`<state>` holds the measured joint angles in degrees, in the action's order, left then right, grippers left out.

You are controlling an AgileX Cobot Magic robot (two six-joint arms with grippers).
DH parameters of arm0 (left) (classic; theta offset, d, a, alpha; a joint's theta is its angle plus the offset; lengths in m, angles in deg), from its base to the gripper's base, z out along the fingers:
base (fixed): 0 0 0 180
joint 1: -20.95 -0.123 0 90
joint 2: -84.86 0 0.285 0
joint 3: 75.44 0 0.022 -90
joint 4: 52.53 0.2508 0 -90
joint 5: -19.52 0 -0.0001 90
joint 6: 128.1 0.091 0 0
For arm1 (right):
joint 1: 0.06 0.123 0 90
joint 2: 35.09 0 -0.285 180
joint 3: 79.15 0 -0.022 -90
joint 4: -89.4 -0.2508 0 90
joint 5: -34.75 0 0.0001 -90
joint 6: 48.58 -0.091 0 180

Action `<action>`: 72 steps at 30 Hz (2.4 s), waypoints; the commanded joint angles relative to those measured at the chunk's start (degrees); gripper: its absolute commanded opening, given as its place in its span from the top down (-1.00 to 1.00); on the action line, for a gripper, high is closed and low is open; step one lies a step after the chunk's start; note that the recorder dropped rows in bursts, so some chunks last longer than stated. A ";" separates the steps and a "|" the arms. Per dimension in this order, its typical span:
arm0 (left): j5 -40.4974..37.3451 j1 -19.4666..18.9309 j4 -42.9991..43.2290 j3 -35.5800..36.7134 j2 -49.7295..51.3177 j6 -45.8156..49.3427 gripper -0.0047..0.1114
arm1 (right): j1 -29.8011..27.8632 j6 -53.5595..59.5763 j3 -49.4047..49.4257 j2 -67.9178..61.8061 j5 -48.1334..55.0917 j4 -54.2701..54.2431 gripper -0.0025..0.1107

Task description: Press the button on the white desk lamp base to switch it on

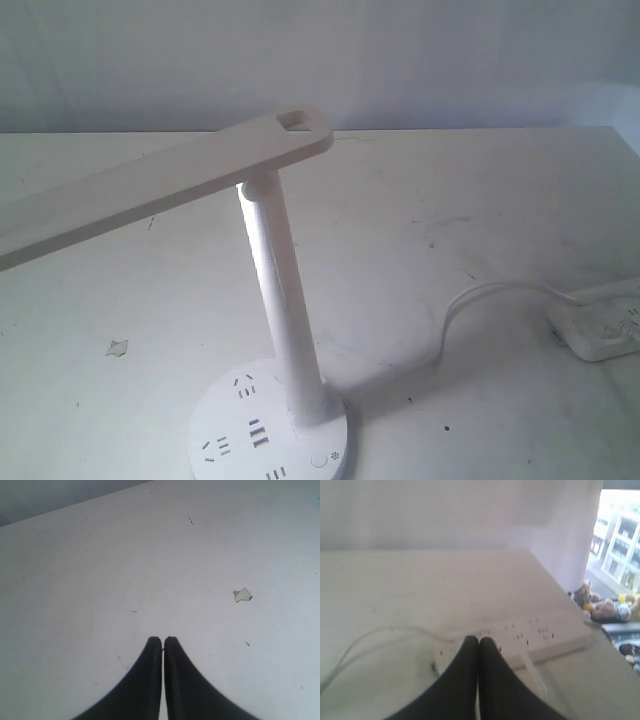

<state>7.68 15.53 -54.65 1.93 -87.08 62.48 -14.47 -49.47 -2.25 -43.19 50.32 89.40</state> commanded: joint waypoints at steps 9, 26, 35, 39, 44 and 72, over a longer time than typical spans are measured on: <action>0.22 -0.11 -0.37 -0.16 -0.27 -0.04 0.90 | -0.25 7.50 0.31 0.32 4.55 0.67 0.96; 0.22 -0.11 -0.37 -0.16 -0.27 -0.04 0.90 | -0.25 6.69 0.31 0.32 4.86 0.41 0.96; 0.22 -0.11 -0.37 -0.16 -0.27 -0.04 0.90 | -0.25 6.69 0.31 0.32 4.75 0.00 0.96; 0.22 -0.11 -0.37 -0.16 -0.27 -0.04 0.90 | -0.25 6.69 0.31 0.32 4.75 0.00 0.96; 0.22 -0.11 -0.37 -0.16 -0.27 -0.04 0.90 | -0.25 6.69 0.31 0.32 4.75 0.00 0.96; 0.22 -0.11 -0.37 -0.16 -0.27 -0.04 0.90 | 4.09 6.22 0.31 0.32 4.63 0.00 0.96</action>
<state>7.68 15.53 -54.65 1.93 -87.08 62.48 -10.69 -43.19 -2.04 -43.19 55.60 89.40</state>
